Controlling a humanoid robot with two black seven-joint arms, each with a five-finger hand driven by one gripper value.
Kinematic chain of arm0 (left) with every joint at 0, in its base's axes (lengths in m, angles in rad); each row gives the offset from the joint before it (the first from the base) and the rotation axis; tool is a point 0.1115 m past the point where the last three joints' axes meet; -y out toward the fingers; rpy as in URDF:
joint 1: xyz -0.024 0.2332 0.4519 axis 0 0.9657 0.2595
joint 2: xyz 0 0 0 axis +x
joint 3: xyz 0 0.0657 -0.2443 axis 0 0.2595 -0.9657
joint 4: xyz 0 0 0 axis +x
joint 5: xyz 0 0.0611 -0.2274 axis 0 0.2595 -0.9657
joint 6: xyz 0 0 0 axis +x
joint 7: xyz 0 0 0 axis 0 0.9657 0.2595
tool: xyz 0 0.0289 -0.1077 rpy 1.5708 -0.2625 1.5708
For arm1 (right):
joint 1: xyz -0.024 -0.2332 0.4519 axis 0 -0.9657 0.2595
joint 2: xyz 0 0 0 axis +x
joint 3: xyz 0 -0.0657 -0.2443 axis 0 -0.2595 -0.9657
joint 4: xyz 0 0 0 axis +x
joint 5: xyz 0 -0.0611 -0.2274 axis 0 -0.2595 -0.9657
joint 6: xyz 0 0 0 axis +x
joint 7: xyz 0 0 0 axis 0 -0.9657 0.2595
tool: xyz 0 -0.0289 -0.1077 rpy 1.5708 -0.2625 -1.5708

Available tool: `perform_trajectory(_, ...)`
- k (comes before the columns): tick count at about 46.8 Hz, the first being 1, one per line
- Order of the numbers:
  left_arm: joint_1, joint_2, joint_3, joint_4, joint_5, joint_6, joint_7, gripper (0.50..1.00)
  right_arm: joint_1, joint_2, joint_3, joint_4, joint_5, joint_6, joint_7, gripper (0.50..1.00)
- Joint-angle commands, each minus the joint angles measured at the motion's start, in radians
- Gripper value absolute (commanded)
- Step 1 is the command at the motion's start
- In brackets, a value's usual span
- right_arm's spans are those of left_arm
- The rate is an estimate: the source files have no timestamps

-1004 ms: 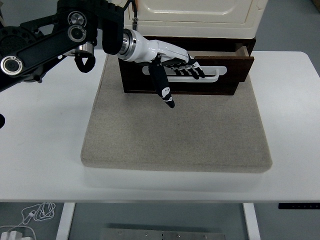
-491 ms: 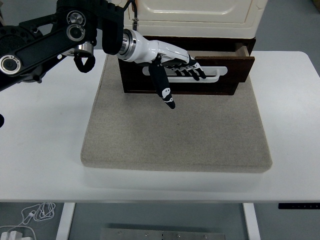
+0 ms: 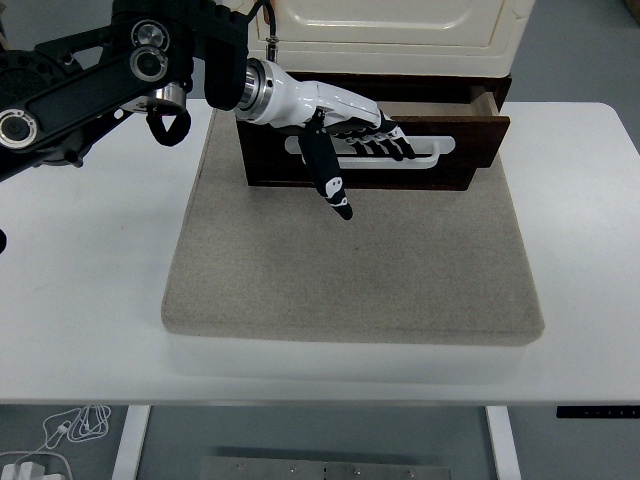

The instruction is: Open the drawer under the combination cabinet

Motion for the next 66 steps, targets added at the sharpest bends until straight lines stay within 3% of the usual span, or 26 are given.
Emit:
perform_trajectory(1, 0.0, 0.001, 0.0, 0.0, -0.007, 0.0, 0.002, 0.99, 0.0, 0.0, 0.0, 0.0, 0.0, 0.0, 0.0, 0.928)
perform_trajectory(66, 0.009, -0.001, 0.006, -0.002, -0.015, 0.0, 0.002, 0.984, 0.0, 0.0, 0.0, 0.0, 0.0, 0.0, 0.0, 0.928)
